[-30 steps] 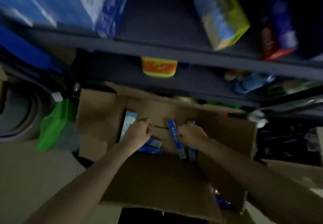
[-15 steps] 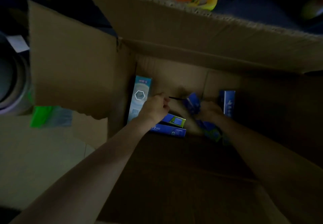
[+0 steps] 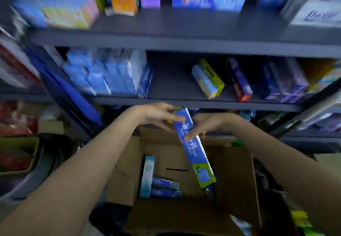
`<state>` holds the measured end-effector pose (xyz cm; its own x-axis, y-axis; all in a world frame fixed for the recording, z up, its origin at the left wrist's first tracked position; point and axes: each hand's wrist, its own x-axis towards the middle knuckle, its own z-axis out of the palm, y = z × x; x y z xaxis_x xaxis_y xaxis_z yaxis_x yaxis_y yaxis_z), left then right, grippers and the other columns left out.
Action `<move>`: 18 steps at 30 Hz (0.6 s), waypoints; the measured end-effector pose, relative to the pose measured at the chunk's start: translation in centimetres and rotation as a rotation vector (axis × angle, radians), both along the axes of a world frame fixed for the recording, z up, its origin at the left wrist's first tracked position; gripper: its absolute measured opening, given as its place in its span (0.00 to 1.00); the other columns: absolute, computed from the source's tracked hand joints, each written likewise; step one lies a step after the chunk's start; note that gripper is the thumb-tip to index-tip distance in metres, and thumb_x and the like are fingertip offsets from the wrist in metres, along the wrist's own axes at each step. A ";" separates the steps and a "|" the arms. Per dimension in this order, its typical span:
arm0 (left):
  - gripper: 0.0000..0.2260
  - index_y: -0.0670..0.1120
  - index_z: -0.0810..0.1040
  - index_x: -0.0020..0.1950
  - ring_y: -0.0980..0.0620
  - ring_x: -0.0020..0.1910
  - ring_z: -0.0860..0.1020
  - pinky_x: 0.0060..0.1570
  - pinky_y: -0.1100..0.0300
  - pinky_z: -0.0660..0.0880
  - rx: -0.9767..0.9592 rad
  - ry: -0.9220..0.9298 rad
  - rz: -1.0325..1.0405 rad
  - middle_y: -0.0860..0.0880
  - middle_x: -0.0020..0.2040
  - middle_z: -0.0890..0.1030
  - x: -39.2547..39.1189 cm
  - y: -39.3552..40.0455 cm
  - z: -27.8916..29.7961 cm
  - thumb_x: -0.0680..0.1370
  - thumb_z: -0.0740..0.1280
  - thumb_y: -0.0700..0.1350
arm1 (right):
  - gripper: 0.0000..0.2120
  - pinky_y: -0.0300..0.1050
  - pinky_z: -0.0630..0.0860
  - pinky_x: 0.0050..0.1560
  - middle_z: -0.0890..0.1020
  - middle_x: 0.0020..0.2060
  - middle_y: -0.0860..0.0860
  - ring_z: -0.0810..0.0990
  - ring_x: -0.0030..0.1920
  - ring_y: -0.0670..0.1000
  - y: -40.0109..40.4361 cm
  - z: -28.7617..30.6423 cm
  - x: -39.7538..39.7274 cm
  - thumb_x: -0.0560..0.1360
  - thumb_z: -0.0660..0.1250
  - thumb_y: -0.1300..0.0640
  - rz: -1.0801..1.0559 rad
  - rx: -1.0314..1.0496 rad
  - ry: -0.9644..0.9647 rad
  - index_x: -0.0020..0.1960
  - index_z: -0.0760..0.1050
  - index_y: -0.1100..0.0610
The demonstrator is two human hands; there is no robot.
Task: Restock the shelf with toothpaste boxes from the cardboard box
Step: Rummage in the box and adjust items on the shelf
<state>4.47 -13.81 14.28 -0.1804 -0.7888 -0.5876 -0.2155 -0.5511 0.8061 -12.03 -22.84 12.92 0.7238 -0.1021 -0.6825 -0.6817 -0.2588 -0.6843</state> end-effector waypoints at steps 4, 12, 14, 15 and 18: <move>0.10 0.40 0.75 0.53 0.54 0.39 0.82 0.46 0.60 0.81 -0.188 -0.008 0.074 0.47 0.42 0.83 -0.5 -1.1 8.5 0.77 0.64 0.45 | 0.22 0.39 0.74 0.49 0.82 0.51 0.52 0.80 0.48 0.48 -0.8 8.7 -1.3 0.72 0.70 0.49 -0.126 -0.091 -0.113 0.62 0.72 0.57; 0.05 0.46 0.77 0.48 0.55 0.37 0.83 0.40 0.63 0.81 -0.512 -0.023 0.279 0.51 0.37 0.85 -0.5 -1.5 19.1 0.77 0.65 0.46 | 0.23 0.42 0.71 0.43 0.80 0.50 0.50 0.78 0.47 0.47 -2.9 17.0 -3.9 0.74 0.69 0.50 -0.216 -0.333 -0.308 0.65 0.71 0.58; 0.05 0.47 0.78 0.47 0.57 0.35 0.83 0.37 0.66 0.80 -0.571 0.013 0.339 0.53 0.36 0.85 -0.3 -1.3 20.4 0.77 0.64 0.46 | 0.22 0.37 0.72 0.38 0.81 0.49 0.48 0.79 0.44 0.44 -3.3 18.0 -5.1 0.72 0.70 0.50 -0.181 -0.354 -0.281 0.64 0.72 0.55; 0.06 0.47 0.78 0.46 0.57 0.35 0.83 0.36 0.66 0.79 -0.593 0.035 0.382 0.53 0.35 0.84 -0.1 -1.2 20.9 0.77 0.64 0.47 | 0.21 0.35 0.71 0.37 0.81 0.47 0.46 0.78 0.43 0.42 -3.5 18.5 -5.8 0.71 0.70 0.50 -0.170 -0.369 -0.274 0.62 0.74 0.54; 0.07 0.46 0.78 0.46 0.56 0.34 0.83 0.35 0.66 0.79 -0.634 0.114 0.532 0.52 0.38 0.84 0.9 -1.2 21.8 0.77 0.64 0.48 | 0.21 0.34 0.69 0.35 0.80 0.43 0.48 0.75 0.40 0.44 -4.6 20.1 -7.6 0.68 0.72 0.51 -0.167 -0.431 -0.262 0.59 0.75 0.57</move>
<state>5.37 -15.03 36.12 0.2785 -0.9604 -0.0047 0.0468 0.0087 0.9989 -19.64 -27.41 32.98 0.8144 -0.4617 -0.3515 -0.5579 -0.4564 -0.6931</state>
